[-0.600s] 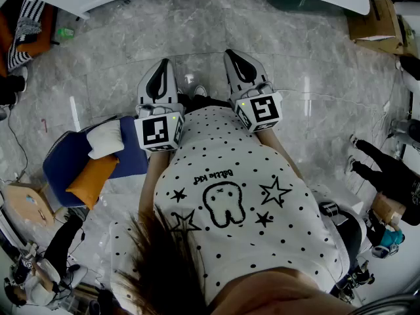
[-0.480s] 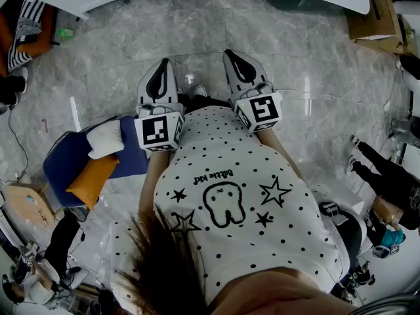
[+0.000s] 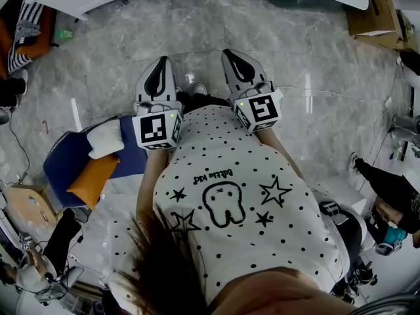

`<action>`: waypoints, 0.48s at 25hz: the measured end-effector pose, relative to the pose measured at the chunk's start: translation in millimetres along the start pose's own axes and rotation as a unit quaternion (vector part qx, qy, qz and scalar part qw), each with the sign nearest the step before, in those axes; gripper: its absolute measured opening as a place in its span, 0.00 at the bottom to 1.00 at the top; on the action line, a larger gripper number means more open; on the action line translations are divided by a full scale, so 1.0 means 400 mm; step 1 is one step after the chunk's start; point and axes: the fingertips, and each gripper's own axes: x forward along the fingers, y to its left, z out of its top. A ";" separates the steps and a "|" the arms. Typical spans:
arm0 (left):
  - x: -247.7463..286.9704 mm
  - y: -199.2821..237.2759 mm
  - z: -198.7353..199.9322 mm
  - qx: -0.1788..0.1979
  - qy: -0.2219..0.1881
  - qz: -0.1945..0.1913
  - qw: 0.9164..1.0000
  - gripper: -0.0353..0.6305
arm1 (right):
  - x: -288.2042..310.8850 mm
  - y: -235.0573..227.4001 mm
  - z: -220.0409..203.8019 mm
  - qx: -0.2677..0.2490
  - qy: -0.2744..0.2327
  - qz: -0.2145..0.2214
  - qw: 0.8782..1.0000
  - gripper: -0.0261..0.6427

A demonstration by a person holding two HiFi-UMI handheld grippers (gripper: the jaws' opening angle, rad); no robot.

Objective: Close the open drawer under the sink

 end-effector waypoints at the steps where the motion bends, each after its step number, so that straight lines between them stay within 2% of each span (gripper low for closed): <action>1: 0.003 0.001 -0.003 0.000 0.000 -0.001 1.000 0.06 | 0.003 0.000 -0.002 0.004 -0.003 0.003 1.000 0.06; 5: 0.010 0.008 -0.008 -0.003 0.001 -0.002 1.000 0.06 | 0.014 0.014 -0.002 0.022 -0.014 0.020 0.999 0.06; 12: 0.014 0.027 0.002 -0.014 0.001 -0.002 1.000 0.06 | 0.035 0.023 0.002 0.024 0.000 0.022 0.999 0.06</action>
